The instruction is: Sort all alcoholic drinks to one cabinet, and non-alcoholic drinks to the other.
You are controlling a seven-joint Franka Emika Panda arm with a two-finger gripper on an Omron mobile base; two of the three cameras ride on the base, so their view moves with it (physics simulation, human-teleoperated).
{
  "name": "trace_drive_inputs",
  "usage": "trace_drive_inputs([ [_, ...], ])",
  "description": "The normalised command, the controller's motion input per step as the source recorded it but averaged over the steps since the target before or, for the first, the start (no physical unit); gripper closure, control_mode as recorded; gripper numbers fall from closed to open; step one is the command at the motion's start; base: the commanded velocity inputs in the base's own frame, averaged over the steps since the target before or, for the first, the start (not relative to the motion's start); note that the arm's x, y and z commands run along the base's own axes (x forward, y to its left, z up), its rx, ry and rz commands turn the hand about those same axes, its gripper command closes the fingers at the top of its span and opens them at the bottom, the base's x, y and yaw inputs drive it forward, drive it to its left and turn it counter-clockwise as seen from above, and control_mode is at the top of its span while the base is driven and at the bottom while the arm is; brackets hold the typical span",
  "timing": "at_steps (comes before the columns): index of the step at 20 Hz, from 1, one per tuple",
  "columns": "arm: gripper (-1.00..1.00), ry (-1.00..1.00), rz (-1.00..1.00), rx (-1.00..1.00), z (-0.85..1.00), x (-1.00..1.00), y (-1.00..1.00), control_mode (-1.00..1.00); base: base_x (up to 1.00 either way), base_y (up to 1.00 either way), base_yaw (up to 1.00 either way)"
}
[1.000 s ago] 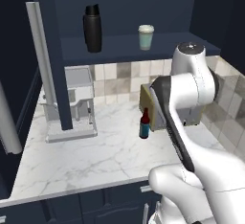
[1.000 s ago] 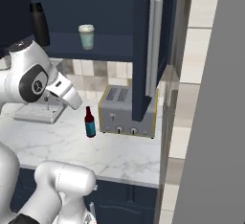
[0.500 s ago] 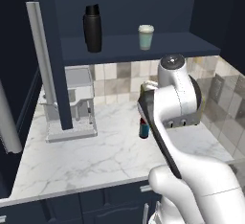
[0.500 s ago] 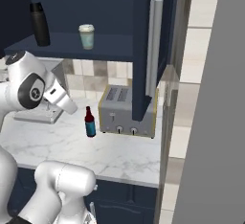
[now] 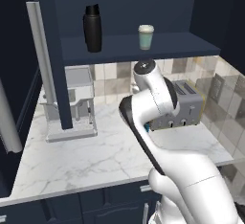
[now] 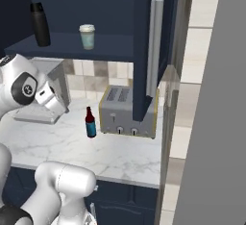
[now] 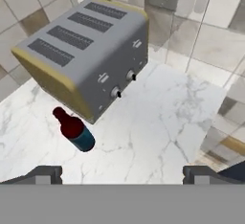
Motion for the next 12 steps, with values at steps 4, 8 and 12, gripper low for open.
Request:
trace_drive_inputs([
  [4, -1.00, -0.01, -0.19, 0.00, -0.32, 0.32, 0.11, -1.00, 0.00, 0.00, 0.00],
  [8, -1.00, -0.05, -0.17, 0.00, -0.41, 0.25, 0.01, -1.00, 0.00, 0.00, 0.00],
  [12, -1.00, -0.07, -0.17, 0.00, -0.33, 0.25, 0.00, -1.00, 0.00, 0.00, 0.00],
])
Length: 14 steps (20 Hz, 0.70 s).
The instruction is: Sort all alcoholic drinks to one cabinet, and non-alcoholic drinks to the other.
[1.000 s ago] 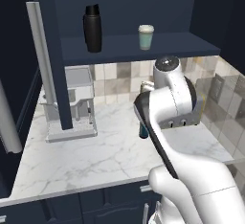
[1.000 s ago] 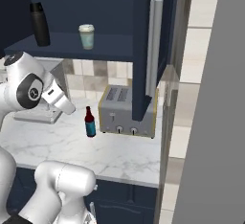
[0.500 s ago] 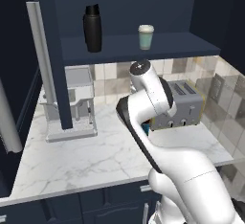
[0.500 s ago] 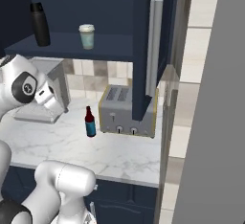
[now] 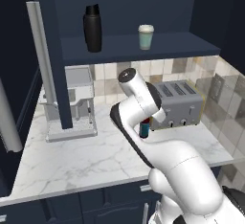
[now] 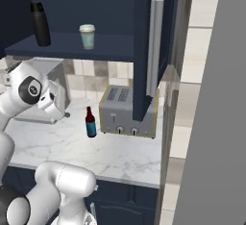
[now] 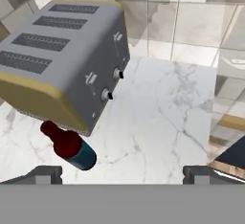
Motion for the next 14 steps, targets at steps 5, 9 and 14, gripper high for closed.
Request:
trace_drive_inputs([
  [5, -1.00, -0.04, -0.08, 0.00, -0.19, 0.19, 0.03, -1.00, 0.00, 0.00, 0.00],
  [9, -1.00, -0.04, -0.03, 0.00, -0.11, 0.21, 0.01, -1.00, 0.00, 0.00, 0.00],
  [14, -1.00, 0.00, -0.06, -0.01, -0.14, 0.21, 0.01, -1.00, 0.00, 0.00, 0.00],
])
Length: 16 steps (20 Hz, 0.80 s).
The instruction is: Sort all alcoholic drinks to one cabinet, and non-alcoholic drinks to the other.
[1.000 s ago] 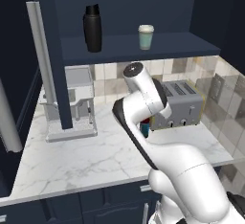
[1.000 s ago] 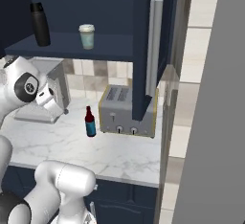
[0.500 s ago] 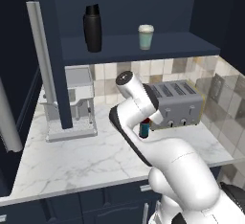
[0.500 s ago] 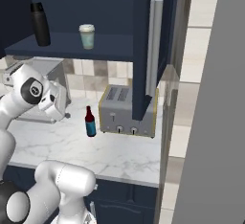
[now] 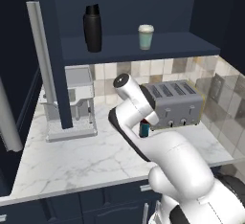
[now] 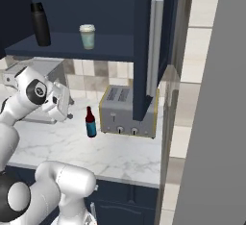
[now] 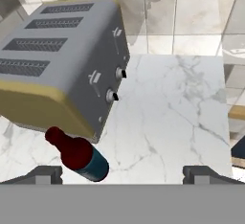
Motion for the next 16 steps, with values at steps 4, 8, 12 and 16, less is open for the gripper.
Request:
trace_drive_inputs([
  [4, -1.00, 0.00, -0.03, 0.00, -0.18, 0.22, 0.06, -1.00, 0.00, 0.00, 0.00],
  [8, -1.00, 0.00, -0.03, -0.01, -0.18, 0.23, 0.05, -1.00, 0.00, 0.00, 0.00],
  [12, -1.00, 0.00, -0.02, -0.02, -0.13, 0.25, 0.06, -1.00, 0.00, 0.00, 0.00],
  [16, -1.00, 0.00, -0.02, -0.05, -0.20, 0.24, 0.00, -1.00, 0.00, 0.00, 0.00],
])
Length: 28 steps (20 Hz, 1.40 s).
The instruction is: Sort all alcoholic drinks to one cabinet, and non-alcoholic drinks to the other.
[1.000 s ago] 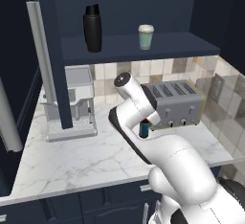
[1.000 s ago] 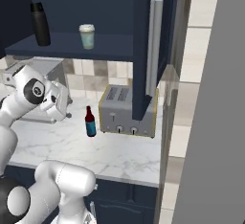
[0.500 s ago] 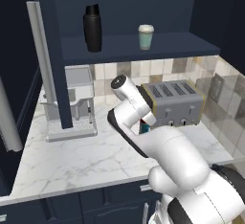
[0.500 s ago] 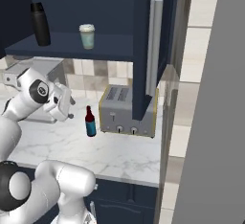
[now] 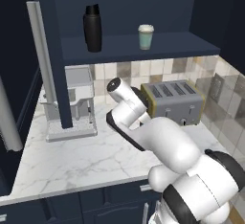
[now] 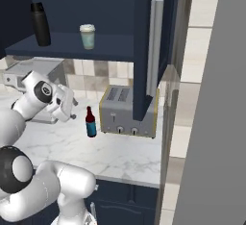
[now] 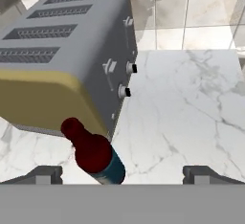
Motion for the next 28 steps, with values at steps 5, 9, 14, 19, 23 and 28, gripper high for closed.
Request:
trace_drive_inputs([
  [5, -1.00, 0.00, -0.04, -0.10, -0.26, 0.17, 0.00, -1.00, 0.00, 0.00, 0.00],
  [9, -1.00, 0.00, -0.02, -0.10, -0.23, 0.19, 0.00, -1.00, 0.00, 0.00, 0.00],
  [14, -1.00, 0.01, -0.02, -0.08, -0.17, 0.21, 0.00, -1.00, 0.00, 0.00, 0.00],
  [19, -1.00, 0.06, -0.02, -0.06, -0.05, 0.22, 0.00, -1.00, 0.00, 0.00, 0.00],
  [23, -1.00, 0.09, -0.02, -0.05, -0.11, 0.17, 0.00, -1.00, 0.00, 0.00, 0.00],
  [28, -1.00, 0.06, -0.04, -0.06, -0.14, 0.06, 0.00, -1.00, 0.00, 0.00, 0.00],
])
